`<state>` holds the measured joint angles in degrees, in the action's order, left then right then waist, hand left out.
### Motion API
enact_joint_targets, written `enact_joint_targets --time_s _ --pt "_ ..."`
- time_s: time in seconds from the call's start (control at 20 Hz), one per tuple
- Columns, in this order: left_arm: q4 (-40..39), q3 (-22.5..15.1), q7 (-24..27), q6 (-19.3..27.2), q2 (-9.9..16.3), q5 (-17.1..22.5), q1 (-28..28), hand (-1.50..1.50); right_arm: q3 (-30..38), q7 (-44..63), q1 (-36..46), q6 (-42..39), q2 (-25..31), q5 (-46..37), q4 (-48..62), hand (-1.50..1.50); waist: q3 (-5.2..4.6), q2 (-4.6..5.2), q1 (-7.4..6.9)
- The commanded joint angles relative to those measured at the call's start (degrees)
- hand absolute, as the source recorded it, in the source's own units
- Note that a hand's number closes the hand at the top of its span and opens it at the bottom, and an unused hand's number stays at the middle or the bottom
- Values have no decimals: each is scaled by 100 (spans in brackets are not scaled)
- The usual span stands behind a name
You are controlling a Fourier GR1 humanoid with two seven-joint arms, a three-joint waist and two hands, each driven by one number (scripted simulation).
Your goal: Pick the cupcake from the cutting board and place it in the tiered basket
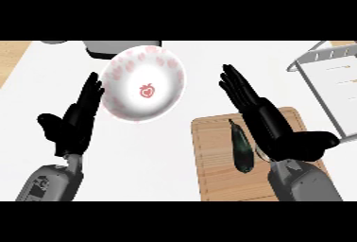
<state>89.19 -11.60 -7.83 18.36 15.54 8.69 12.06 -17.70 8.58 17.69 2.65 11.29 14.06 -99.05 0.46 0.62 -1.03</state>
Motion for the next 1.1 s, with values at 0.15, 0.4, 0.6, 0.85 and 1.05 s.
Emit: enact_joint_targets --time_s 0.15,0.4,0.6,0.85,1.05 --pt "-321 69 36 186 192 -218 -1014 0 1526 -286 -405 1089 1063 -1055 -172 150 -51 -122 295" --pt "-615 221 38 349 70 -91 -1441 0 3275 248 -1164 3181 888 -1451 561 -150 -45 -87 854" --pt "-749 -50 437 286 -120 -247 -1732 0 3654 -600 -1940 3986 227 -1516 -192 -150 -46 -112 447" --pt "-675 -15 580 -103 -19 -159 -1752 0 2938 467 -3555 3464 252 -1970 -2091 -150 -59 -89 218" --pt "-832 -56 705 24 -125 -250 -1786 0 2344 1739 -4083 2628 877 -2278 -2236 -150 -82 -67 208"
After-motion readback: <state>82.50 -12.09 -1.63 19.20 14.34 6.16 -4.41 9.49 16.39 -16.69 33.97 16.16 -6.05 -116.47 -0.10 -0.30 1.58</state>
